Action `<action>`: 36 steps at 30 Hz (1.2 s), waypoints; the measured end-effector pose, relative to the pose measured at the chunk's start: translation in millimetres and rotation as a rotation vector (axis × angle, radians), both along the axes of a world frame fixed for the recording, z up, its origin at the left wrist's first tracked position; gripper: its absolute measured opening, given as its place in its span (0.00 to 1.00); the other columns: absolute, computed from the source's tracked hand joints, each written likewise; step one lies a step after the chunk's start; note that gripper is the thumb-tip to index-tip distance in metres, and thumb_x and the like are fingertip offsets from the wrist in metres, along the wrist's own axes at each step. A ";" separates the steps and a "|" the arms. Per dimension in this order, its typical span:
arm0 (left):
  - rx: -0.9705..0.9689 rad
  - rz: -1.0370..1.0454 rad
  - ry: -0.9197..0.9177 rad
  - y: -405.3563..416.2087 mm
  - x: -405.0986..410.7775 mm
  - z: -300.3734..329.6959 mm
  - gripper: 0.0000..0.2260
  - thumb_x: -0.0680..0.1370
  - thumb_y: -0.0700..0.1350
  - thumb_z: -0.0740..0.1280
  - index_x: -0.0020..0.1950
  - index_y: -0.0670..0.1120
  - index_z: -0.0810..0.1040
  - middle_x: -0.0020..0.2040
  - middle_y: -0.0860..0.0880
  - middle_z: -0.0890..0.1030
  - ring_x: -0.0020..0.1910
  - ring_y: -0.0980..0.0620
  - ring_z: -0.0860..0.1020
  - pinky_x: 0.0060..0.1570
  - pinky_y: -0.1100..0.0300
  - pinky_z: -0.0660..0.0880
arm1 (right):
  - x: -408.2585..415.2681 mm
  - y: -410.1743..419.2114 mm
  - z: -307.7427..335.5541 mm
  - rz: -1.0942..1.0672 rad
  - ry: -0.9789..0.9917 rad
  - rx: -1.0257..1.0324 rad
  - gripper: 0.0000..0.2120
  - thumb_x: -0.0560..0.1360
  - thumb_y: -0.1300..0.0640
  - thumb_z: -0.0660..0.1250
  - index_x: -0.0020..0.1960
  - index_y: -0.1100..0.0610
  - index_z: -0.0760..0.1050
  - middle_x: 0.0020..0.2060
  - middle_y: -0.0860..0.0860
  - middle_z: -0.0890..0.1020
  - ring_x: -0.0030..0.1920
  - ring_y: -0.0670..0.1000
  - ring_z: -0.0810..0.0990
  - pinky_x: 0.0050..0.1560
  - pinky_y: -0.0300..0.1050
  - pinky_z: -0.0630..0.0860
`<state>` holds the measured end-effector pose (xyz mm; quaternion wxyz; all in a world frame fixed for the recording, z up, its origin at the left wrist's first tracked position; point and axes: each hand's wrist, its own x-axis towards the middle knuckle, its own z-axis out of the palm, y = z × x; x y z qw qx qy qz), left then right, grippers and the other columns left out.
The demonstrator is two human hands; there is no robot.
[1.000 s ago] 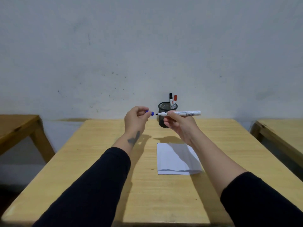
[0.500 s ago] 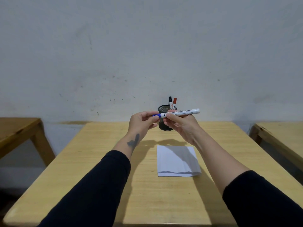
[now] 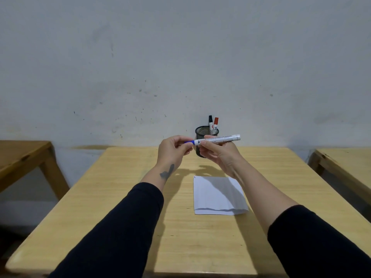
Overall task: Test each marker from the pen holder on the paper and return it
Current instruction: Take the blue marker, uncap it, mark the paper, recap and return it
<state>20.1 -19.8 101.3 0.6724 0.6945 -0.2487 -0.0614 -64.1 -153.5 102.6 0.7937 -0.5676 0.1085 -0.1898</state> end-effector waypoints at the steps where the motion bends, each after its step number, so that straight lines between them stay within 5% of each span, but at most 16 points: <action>1: -0.003 0.029 0.003 1.7 4.0 1.8 0.06 0.76 0.34 0.67 0.46 0.43 0.82 0.36 0.47 0.80 0.35 0.53 0.78 0.41 0.68 0.79 | 0.7 -2.3 0.4 -0.011 0.017 0.003 0.15 0.72 0.64 0.72 0.57 0.61 0.74 0.47 0.59 0.80 0.43 0.54 0.80 0.51 0.45 0.82; 3: 0.007 0.099 -0.003 7.0 13.4 4.7 0.06 0.76 0.34 0.67 0.47 0.41 0.82 0.35 0.47 0.80 0.35 0.52 0.78 0.44 0.64 0.79 | 0.6 -11.0 0.9 -0.093 0.090 -0.047 0.26 0.70 0.61 0.75 0.64 0.59 0.68 0.53 0.57 0.79 0.49 0.53 0.80 0.57 0.50 0.79; 6: 0.097 0.183 -0.089 12.5 24.6 5.8 0.06 0.76 0.35 0.66 0.48 0.42 0.82 0.37 0.48 0.80 0.38 0.50 0.78 0.49 0.58 0.79 | -1.3 -25.3 -0.6 -0.319 0.254 -0.489 0.39 0.66 0.53 0.78 0.72 0.52 0.63 0.61 0.51 0.76 0.61 0.52 0.75 0.61 0.50 0.73; 9: 0.183 0.153 -0.176 4.7 22.2 9.9 0.06 0.76 0.36 0.66 0.48 0.42 0.82 0.37 0.48 0.80 0.38 0.51 0.77 0.46 0.60 0.77 | 3.0 -24.1 2.1 -0.389 0.300 -1.123 0.27 0.68 0.48 0.74 0.66 0.46 0.73 0.61 0.47 0.77 0.63 0.53 0.70 0.63 0.51 0.67; 11: 0.217 0.104 -0.221 -6.4 18.4 12.8 0.05 0.75 0.36 0.67 0.46 0.44 0.81 0.37 0.50 0.79 0.37 0.52 0.76 0.43 0.63 0.76 | 9.5 -16.4 6.6 -0.352 0.268 -1.343 0.18 0.71 0.49 0.71 0.60 0.44 0.79 0.56 0.45 0.80 0.61 0.53 0.72 0.58 0.50 0.65; 14: 0.164 0.075 -0.199 -21.2 17.8 16.9 0.06 0.76 0.37 0.67 0.49 0.46 0.80 0.40 0.50 0.80 0.41 0.51 0.78 0.52 0.53 0.79 | 19.7 -13.6 7.5 -0.374 0.193 -1.284 0.10 0.72 0.54 0.69 0.52 0.47 0.83 0.43 0.46 0.83 0.50 0.54 0.78 0.48 0.47 0.71; 18: 0.169 0.075 -0.164 -33.9 29.9 15.2 0.25 0.75 0.44 0.70 0.71 0.45 0.67 0.55 0.49 0.79 0.54 0.53 0.78 0.58 0.59 0.73 | 38.7 -27.0 21.9 -0.441 0.200 -1.123 0.08 0.73 0.55 0.70 0.52 0.51 0.83 0.44 0.48 0.84 0.41 0.49 0.79 0.45 0.46 0.76; 23: 0.373 0.100 -0.102 -62.0 55.2 -20.2 0.32 0.74 0.48 0.71 0.74 0.42 0.62 0.73 0.44 0.69 0.71 0.48 0.68 0.70 0.54 0.65 | 84.7 -46.4 60.3 -0.534 0.097 -0.951 0.08 0.74 0.57 0.69 0.52 0.55 0.81 0.40 0.48 0.81 0.40 0.50 0.80 0.46 0.47 0.78; 30: 0.415 0.039 -0.044 -101.5 74.0 -43.1 0.37 0.70 0.50 0.75 0.74 0.43 0.61 0.73 0.46 0.66 0.71 0.49 0.67 0.64 0.57 0.67 | 144.4 -57.8 25.7 -0.445 0.370 -1.037 0.08 0.75 0.59 0.65 0.53 0.59 0.78 0.44 0.54 0.82 0.43 0.55 0.80 0.40 0.41 0.71; 33: 0.337 0.028 -0.043 -111.8 74.1 -44.3 0.26 0.71 0.44 0.74 0.66 0.44 0.68 0.65 0.47 0.74 0.59 0.52 0.73 0.52 0.61 0.68 | 155.3 -61.3 9.0 -0.380 0.507 -1.092 0.03 0.74 0.61 0.66 0.43 0.60 0.76 0.36 0.54 0.78 0.39 0.56 0.75 0.30 0.40 0.65; 36: 0.290 0.040 -0.024 -120.8 77.5 -49.5 0.22 0.72 0.42 0.71 0.64 0.46 0.70 0.61 0.47 0.77 0.59 0.48 0.76 0.56 0.54 0.74 | 163.2 -65.2 2.4 -0.354 0.640 -1.132 0.16 0.72 0.64 0.67 0.30 0.57 0.64 0.28 0.52 0.67 0.34 0.55 0.71 0.25 0.41 0.57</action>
